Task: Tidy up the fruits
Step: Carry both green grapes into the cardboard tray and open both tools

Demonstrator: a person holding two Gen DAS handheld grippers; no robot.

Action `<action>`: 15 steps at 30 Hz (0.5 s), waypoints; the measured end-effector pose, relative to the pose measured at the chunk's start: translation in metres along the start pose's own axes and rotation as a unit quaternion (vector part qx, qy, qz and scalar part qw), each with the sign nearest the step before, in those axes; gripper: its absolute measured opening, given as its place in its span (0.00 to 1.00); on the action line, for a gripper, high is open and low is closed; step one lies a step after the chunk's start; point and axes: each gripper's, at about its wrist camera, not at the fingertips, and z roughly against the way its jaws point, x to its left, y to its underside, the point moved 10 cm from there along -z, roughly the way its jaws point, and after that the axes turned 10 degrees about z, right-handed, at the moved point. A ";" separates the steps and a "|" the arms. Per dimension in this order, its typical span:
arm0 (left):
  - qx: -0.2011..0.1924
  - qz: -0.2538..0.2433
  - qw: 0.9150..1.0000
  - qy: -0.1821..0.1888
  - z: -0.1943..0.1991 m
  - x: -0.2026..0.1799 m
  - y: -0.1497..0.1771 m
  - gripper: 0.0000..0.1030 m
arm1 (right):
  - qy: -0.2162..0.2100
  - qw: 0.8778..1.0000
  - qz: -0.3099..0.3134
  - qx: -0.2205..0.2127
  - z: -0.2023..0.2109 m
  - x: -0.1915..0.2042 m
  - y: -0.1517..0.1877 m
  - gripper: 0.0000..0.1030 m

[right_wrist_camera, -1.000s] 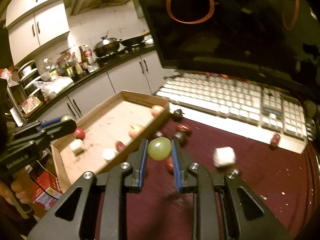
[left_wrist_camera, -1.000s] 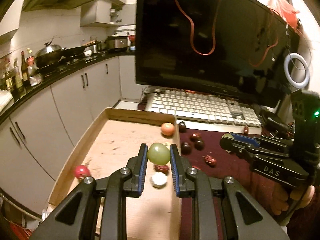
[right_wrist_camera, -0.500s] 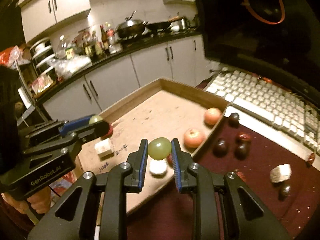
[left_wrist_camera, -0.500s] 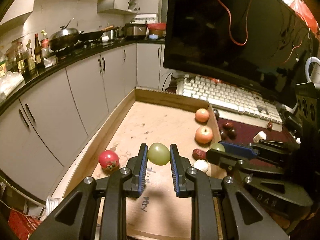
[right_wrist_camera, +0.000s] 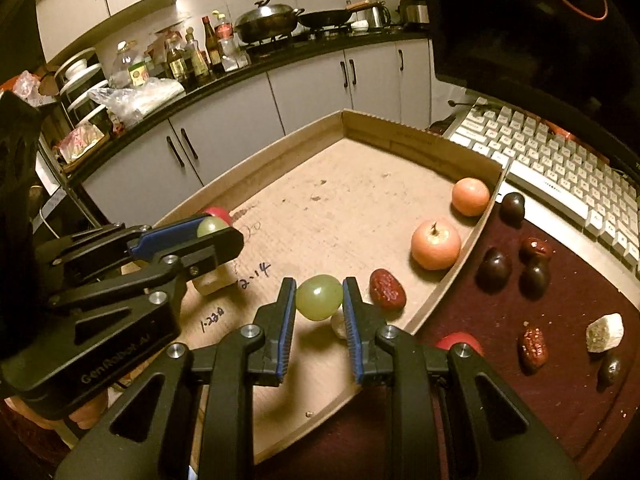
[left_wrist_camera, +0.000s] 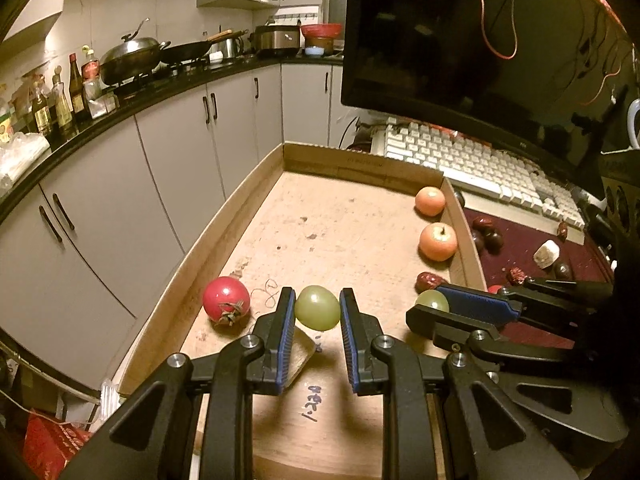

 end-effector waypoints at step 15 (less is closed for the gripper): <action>0.009 0.014 1.000 -0.023 -0.002 0.007 0.001 0.59 | -0.013 1.000 -0.016 0.014 -0.002 -0.006 0.004 0.25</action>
